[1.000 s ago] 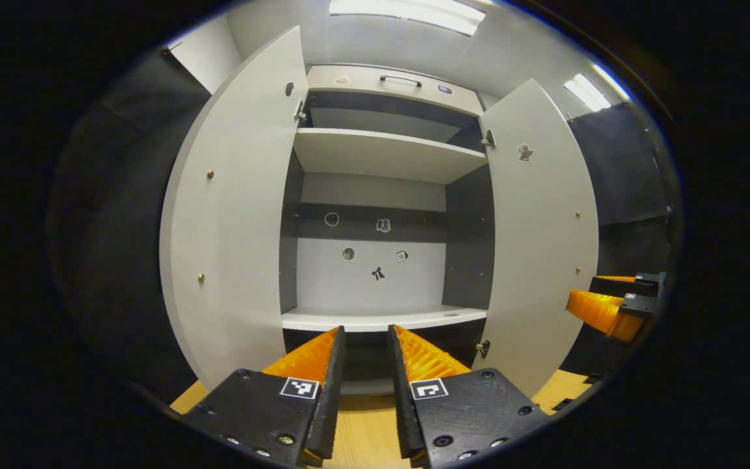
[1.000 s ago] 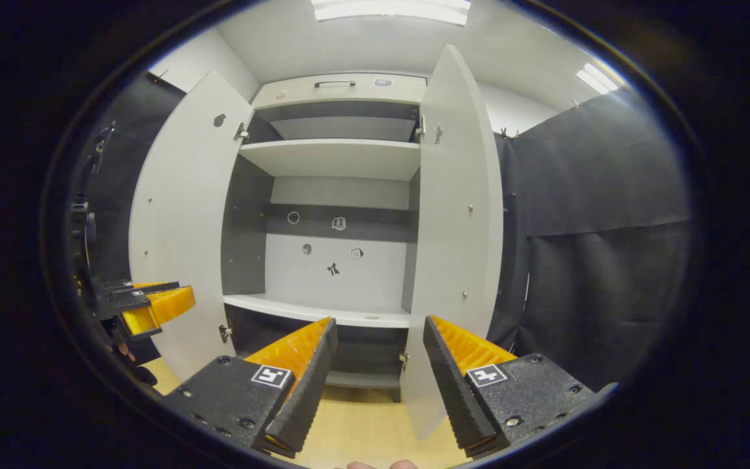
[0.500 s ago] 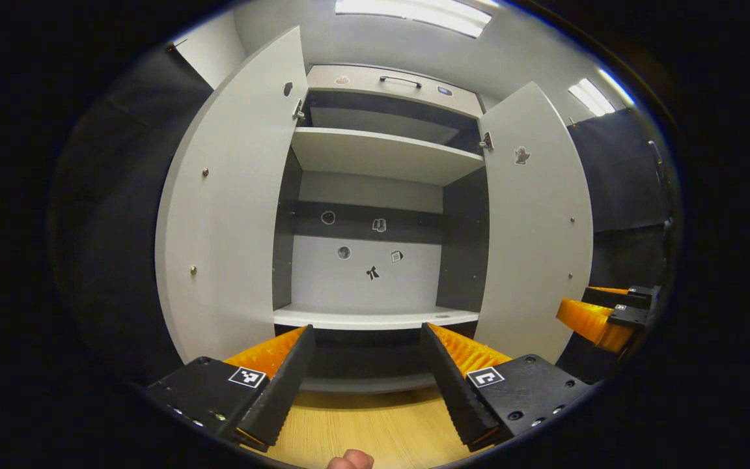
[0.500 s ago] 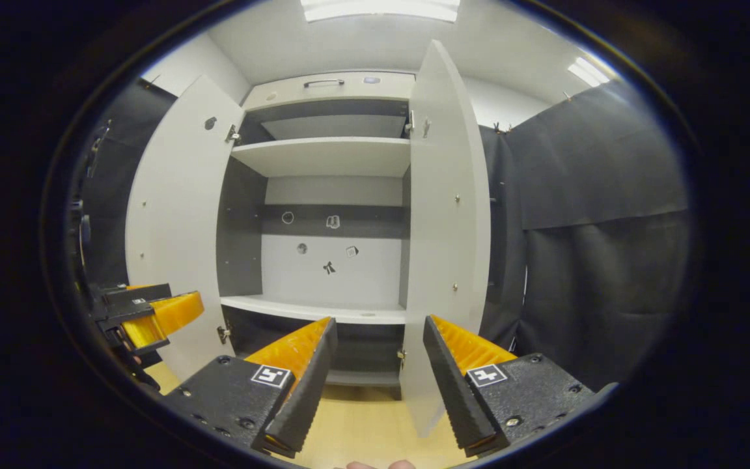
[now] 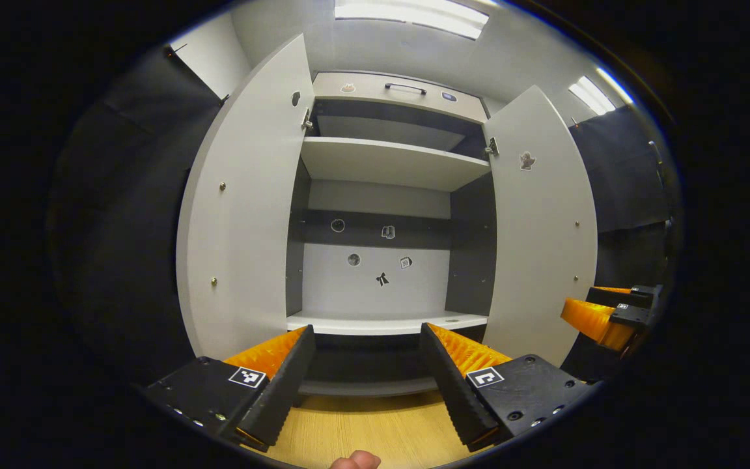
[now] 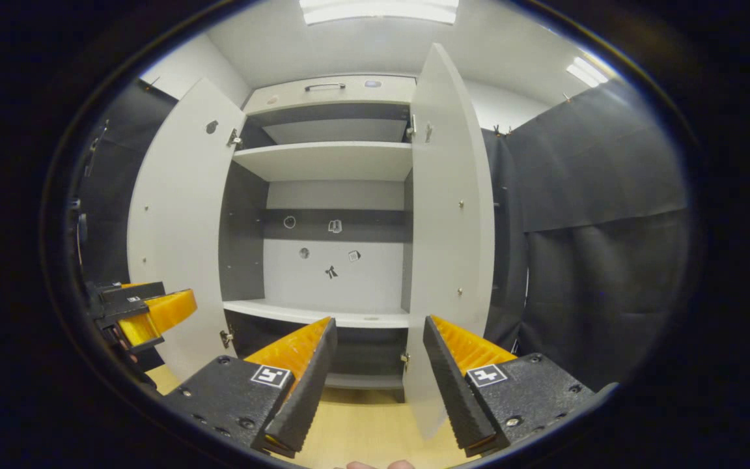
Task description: Open the right door of the double-door shoe cabinet with the right hand, and open the left door with the left hand.
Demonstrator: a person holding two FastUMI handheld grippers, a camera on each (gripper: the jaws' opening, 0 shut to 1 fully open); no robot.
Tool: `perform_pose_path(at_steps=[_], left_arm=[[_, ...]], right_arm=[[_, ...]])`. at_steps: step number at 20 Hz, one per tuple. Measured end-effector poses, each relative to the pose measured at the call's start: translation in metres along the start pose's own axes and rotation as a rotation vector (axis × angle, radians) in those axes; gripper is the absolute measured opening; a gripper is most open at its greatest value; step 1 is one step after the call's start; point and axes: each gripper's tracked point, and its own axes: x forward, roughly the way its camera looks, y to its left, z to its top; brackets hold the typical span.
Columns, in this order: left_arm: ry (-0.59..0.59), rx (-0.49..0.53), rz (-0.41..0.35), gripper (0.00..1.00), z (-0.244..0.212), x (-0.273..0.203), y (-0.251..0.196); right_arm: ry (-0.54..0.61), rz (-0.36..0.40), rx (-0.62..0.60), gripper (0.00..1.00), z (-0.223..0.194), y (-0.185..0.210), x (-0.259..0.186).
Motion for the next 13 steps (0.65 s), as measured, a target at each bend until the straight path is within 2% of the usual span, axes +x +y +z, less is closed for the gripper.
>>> perform_pose_path(at_steps=[13], left_arm=[[-0.003, 0.003, 0.002, 0.96, 0.0031, -0.0038, 0.0036]], right_arm=[[-0.006, 0.012, -0.011, 0.84, 0.0032, 0.0095, -0.0007]])
